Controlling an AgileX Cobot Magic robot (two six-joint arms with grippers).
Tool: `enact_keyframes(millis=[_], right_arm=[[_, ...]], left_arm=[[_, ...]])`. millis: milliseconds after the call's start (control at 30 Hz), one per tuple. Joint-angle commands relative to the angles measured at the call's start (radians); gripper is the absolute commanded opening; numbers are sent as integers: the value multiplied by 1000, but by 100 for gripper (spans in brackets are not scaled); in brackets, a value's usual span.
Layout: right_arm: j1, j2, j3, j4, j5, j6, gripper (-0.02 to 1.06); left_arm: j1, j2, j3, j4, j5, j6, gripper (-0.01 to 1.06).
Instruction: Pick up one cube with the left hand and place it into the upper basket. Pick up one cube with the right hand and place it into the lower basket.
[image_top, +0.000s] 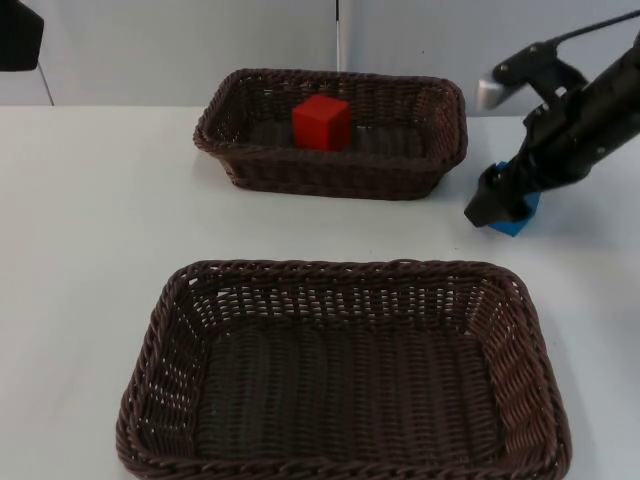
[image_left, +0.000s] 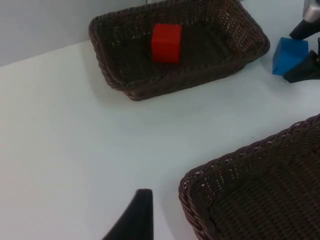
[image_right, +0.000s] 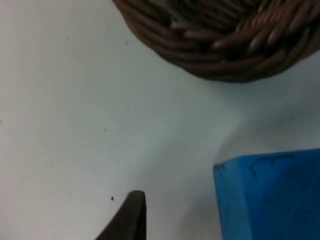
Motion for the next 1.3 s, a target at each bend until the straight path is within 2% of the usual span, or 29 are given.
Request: enact_keyframes(millis=[0,467,533,567,633,667,800,833,933,1000,1133,1167,1267], right_arm=[[4,10,-8,7,-13,-4,105],[4,22,-8,11,-12,-4,105],[4,22,-8,11,-18,-4,102],[4,22,-8,11,-18,-4,99],[4,22,-8,-2,-18,-4,85],[4,22,-8,-2,-18,-4,85],[4,18,-8,-9,-18,1,34],[4,18,-8,-9,-18,1,34],[4,-16,-8,-29,10,7,0],[4,-35,-8,-31,24,9,0],[1,-120,-8,-60,131,15,0],[1,-120,-8,-60,131,15,0],[1,-182,-8,-146,202,90,0]], left_arm=[[-4,-7,4,3,-6,0,105],[-4,-7,4,3,-6,0,105],[-4,-7,4,5,-6,0,105],[-4,-7,4,8,-6,0,105],[-4,-7,4,10,-6,0,105],[-4,-7,4,10,-6,0,105],[-4,-7,4,18,-6,0,105],[-4,-7,4,18,-6,0,105],[-4,-7,4,23,-6,0,105],[-4,-7,4,23,-6,0,105],[-4,-7,4,25,-6,0,105],[-4,-7,4,25,-6,0,105],[-4,-7,4,25,-4,0,105]])
